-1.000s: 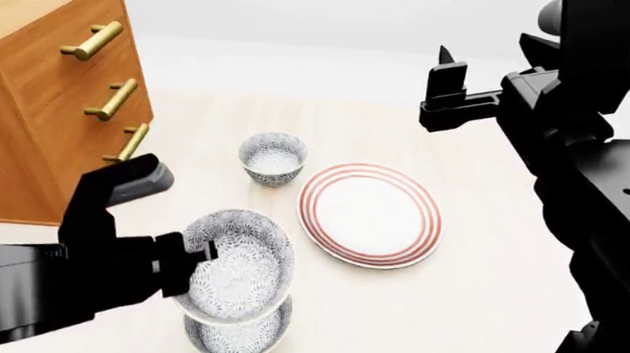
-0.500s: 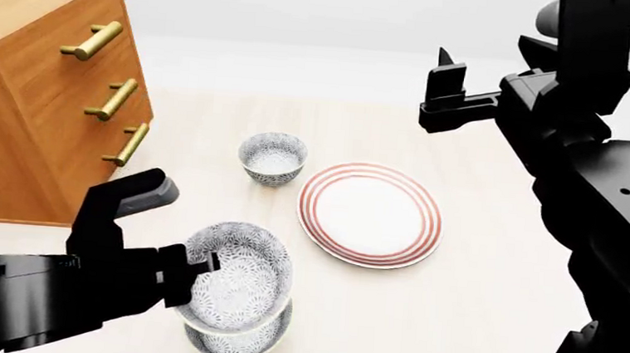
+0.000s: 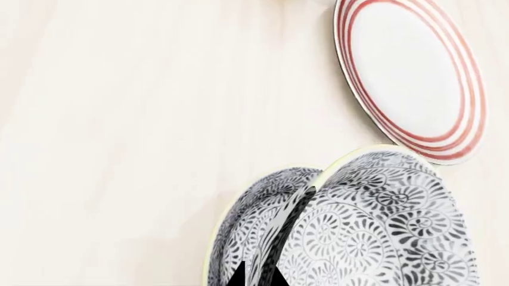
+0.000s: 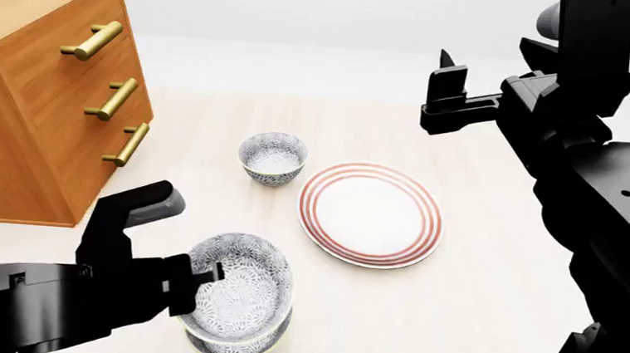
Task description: Stack the bowl in the middle on the bowl at the back.
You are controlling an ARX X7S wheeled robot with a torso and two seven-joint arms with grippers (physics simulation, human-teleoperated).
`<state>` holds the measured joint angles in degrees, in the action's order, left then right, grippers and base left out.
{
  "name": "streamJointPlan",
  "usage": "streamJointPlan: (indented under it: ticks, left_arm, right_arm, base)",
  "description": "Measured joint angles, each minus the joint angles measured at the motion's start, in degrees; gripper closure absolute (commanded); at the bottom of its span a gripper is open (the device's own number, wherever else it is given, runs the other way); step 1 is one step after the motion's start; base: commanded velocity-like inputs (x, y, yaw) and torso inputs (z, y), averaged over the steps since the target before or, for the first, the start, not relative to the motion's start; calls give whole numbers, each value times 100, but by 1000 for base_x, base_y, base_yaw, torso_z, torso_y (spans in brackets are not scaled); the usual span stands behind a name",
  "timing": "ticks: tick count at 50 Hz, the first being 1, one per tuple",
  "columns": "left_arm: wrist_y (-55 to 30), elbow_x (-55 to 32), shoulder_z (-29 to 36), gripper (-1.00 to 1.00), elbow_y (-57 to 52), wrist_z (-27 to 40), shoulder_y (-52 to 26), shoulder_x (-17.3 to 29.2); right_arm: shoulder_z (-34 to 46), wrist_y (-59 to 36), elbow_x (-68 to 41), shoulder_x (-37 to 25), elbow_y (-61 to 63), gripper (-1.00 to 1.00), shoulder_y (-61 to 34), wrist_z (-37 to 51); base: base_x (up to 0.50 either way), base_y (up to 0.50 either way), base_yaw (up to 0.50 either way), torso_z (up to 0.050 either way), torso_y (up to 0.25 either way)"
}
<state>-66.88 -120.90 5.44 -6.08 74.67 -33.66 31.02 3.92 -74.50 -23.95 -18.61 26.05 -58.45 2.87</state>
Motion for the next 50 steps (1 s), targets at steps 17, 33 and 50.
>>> streamJointPlan:
  ticks: [17,33,50]
  left_arm:
    - [34,189,103,100,66,-130,39,-2]
    - [65,337,211,100,147,-225,80,11]
    - [129,379,276,-100,127,-300,101,39]
  right_arm:
    - [17,-5,-35,-24,-15,-100,-16,33]
    - [-1,-7,-76,-48,4,-100,11,66]
    - [-21,3,-120,-64,21,-100,48,101]
  base:
    - [0,0,0,0,1]
    - [0,0,0,0,0]
    - [0,0,0,0,0]
